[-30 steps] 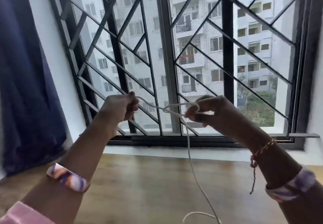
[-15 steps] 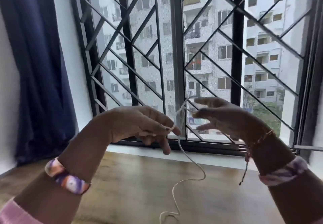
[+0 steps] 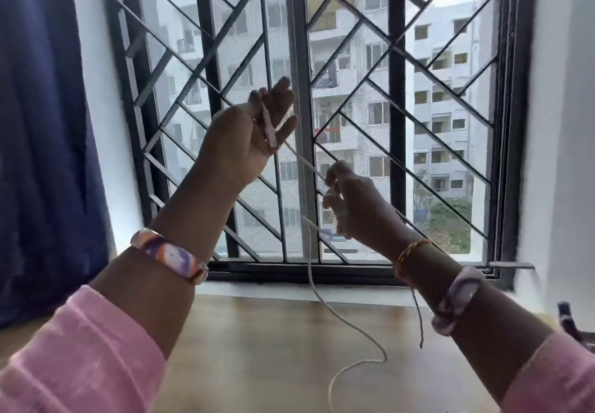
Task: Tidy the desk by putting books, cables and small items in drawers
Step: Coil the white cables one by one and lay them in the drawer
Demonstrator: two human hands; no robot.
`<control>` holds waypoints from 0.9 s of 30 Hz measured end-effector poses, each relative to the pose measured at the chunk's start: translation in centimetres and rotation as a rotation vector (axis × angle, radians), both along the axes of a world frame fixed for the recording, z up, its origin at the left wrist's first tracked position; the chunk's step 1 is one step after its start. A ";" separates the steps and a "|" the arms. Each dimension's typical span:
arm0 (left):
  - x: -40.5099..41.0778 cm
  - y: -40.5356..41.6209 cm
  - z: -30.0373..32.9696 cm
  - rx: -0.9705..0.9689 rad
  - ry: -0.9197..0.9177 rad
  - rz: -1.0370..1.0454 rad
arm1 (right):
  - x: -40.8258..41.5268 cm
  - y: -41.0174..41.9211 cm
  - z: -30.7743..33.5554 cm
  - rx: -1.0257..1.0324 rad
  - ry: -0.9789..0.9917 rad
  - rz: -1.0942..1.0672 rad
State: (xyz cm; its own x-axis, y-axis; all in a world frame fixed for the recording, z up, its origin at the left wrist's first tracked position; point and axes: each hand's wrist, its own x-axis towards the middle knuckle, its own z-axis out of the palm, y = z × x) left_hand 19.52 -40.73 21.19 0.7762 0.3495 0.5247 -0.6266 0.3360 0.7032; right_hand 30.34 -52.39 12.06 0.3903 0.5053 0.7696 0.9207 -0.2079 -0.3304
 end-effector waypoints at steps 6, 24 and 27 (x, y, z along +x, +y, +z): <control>1.3 0.4 -1.5 0.411 -0.094 0.613 | -1.6 -0.2 -0.9 -0.184 -0.226 -0.279; -1.4 6.6 -4.7 1.297 0.322 0.337 | 0.3 -2.1 0.8 0.035 1.018 0.613; -3.0 6.8 -4.9 0.807 0.403 -0.196 | 0.5 -1.8 0.1 -0.114 0.726 0.537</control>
State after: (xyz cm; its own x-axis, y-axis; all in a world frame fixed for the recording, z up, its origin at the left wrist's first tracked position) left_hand 16.51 -33.90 16.26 0.9597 -0.1618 0.2298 -0.2676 -0.2768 0.9229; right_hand 30.89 -54.20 12.17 0.4493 0.8173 0.3608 0.4768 0.1222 -0.8705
